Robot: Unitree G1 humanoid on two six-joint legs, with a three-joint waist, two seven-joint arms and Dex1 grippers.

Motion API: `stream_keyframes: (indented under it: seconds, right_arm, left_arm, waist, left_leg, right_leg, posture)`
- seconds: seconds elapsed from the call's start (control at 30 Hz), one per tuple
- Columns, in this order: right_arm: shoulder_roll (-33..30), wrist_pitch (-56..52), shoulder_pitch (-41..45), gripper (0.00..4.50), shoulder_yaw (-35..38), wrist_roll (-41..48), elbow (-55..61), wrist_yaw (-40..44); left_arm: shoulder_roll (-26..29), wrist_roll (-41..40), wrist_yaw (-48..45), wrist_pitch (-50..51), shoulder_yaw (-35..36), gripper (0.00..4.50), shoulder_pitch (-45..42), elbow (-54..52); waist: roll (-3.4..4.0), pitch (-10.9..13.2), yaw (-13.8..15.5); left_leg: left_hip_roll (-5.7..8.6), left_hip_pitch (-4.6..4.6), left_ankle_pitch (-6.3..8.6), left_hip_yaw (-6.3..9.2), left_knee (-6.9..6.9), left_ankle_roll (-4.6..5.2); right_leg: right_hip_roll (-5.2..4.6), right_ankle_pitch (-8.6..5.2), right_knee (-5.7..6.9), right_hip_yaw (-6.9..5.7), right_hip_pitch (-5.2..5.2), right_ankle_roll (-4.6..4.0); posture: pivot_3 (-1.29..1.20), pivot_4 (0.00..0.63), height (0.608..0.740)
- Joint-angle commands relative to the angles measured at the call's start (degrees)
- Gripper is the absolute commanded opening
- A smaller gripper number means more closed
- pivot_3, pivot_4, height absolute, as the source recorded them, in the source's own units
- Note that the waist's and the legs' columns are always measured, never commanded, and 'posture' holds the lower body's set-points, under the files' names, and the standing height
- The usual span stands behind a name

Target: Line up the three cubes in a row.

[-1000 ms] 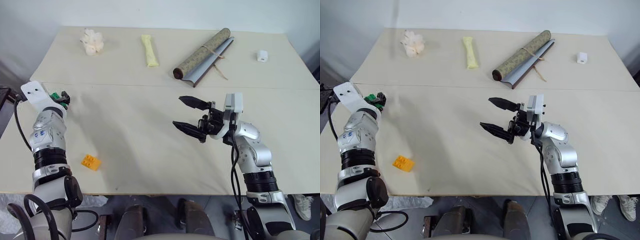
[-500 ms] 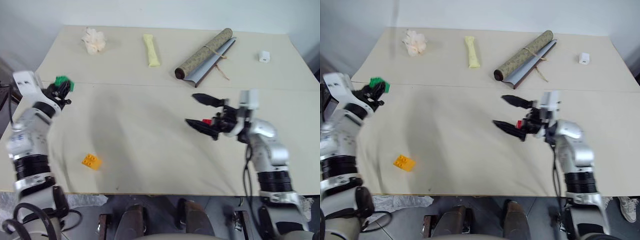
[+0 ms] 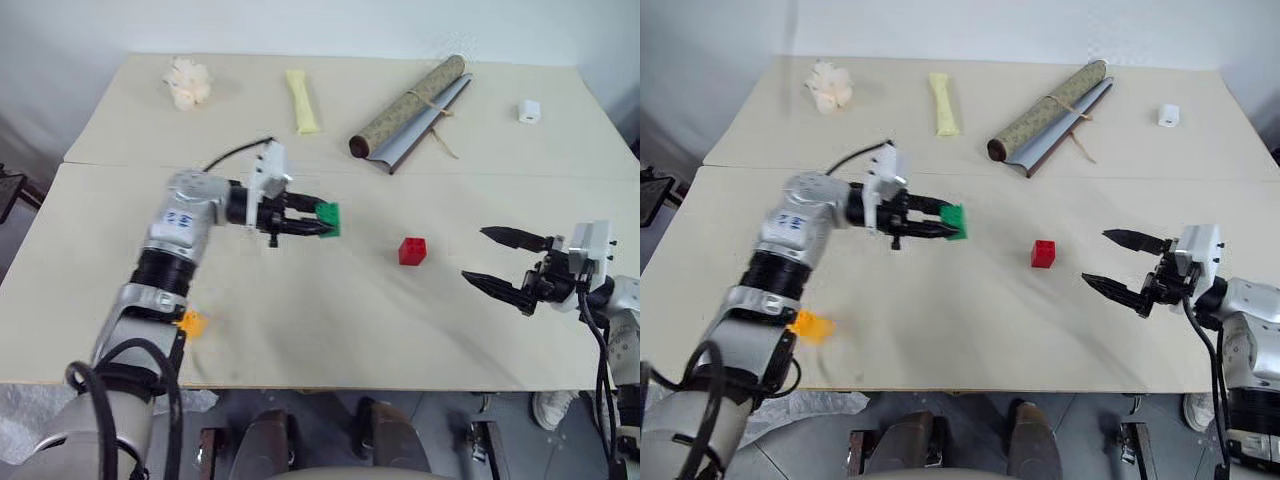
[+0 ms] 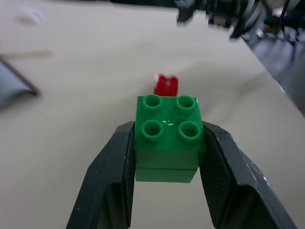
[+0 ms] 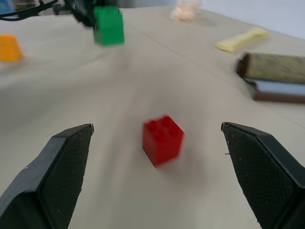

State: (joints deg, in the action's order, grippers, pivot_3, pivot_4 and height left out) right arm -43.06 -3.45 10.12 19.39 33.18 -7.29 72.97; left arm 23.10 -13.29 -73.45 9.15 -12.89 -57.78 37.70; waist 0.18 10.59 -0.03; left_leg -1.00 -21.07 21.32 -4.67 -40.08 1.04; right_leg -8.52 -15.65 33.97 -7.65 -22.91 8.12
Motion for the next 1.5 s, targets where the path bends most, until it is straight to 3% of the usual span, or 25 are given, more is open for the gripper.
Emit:
stream_keyframes:
  seconds: [0.03,0.2,0.4,0.6,0.9,1.0,1.13,1.3,1.4,1.5]
  right_arm:
    - [-0.08,-0.39,-1.70,4.50,2.51,1.75,5.18,-1.76]
    - [0.89,-1.97,-5.85,4.50,3.38,2.77,10.83,-4.52]
    - [0.78,-2.33,-8.92,4.50,3.78,3.08,13.02,-5.84]
    - [1.04,-2.92,-9.45,4.50,3.28,3.38,14.65,-7.12]
    - [1.47,-4.13,-8.79,4.50,1.16,4.01,16.13,-6.89]
    - [1.41,-6.63,-7.06,4.50,-1.36,5.04,17.49,-6.34]
    - [0.49,-13.05,-2.37,4.50,-7.99,6.62,19.82,-4.43]
    - [3.33,-12.49,5.82,4.50,-12.21,6.07,18.31,-2.76]
    - [4.33,-12.49,8.04,4.50,-13.98,5.73,17.87,-0.99]
    - [6.08,-12.04,10.67,4.50,-17.51,5.55,18.47,1.80]
  left_arm:
    - [-3.19,3.62,0.26,-2.02,-1.56,1.49,-4.47,5.49]
    - [-9.15,8.94,3.30,-8.60,-2.45,1.49,-9.51,18.79]
    - [-12.20,11.88,2.56,-15.60,-2.22,1.49,-10.03,25.25]
    - [-14.38,13.25,4.67,-16.28,-0.52,1.49,-11.06,29.07]
    - [-13.49,12.53,5.54,-21.85,3.33,4.32,-10.53,27.84]
    - [-10.33,9.05,-0.87,-20.12,6.08,4.32,-9.83,23.22]
    - [0.95,3.38,-12.23,-10.38,8.34,4.42,-2.39,5.27]
    - [10.71,-2.57,-10.88,-5.13,15.78,4.42,8.50,-7.43]
    - [13.77,-6.21,-8.88,-4.18,20.40,4.42,14.20,-13.27]
    - [17.99,-15.37,-4.26,5.48,31.73,4.42,26.10,-26.11]
  waist:
    - [-0.01,0.00,-0.01]
    - [-0.03,0.01,0.73]
    - [-0.03,0.02,1.40]
    - [-0.04,0.02,1.65]
    - [-0.03,0.02,1.45]
    - [-0.03,0.02,1.35]
    - [0.01,0.00,-0.15]
    - [0.04,0.00,-0.25]
    - [0.02,0.01,0.49]
    - [0.00,0.02,0.36]
  left_leg:
    - [0.00,-0.02,0.00,0.00,0.00,0.01]
    - [0.04,-0.07,-0.02,0.01,-0.09,0.08]
    - [0.05,-0.10,-0.01,0.01,-0.11,0.11]
    - [0.07,-0.13,0.00,0.03,-0.14,0.14]
    - [0.06,-0.12,0.00,0.03,-0.14,0.14]
    - [0.06,-0.12,0.00,0.03,-0.14,0.14]
    - [-0.01,-0.06,0.00,0.02,-0.13,0.13]
    - [-0.03,-0.06,0.00,0.07,-0.24,0.13]
    - [-0.04,-0.15,0.00,0.21,-0.35,0.13]
    - [-0.02,-0.24,0.04,0.31,-0.52,0.15]
  right_leg:
    - [0.00,0.00,0.01,0.01,-0.03,0.00]
    - [-0.05,0.03,0.01,0.03,-0.01,0.05]
    - [-0.05,0.03,-0.03,0.03,-0.02,0.06]
    - [-0.07,0.05,-0.04,0.02,-0.01,0.09]
    - [-0.07,0.05,-0.03,0.02,-0.01,0.09]
    - [-0.07,0.05,-0.03,0.02,-0.01,0.09]
    - [-0.02,0.04,0.01,0.04,-0.04,0.07]
    - [-0.03,0.02,0.10,0.05,-0.04,0.04]
    - [-0.04,0.02,0.13,-0.01,-0.04,0.04]
    - [-0.06,0.03,0.12,-0.04,0.00,0.04]
  posture:
    - [0.00,0.150,0.740]
    - [0.00,0.150,0.740]
    - [0.00,0.150,0.740]
    - [0.00,0.150,0.740]
    - [0.00,0.150,0.740]
    - [0.00,0.150,0.740]
    - [0.00,0.150,0.740]
    - [0.00,0.150,0.740]
    - [0.00,0.150,0.740]
    - [0.00,0.150,0.740]
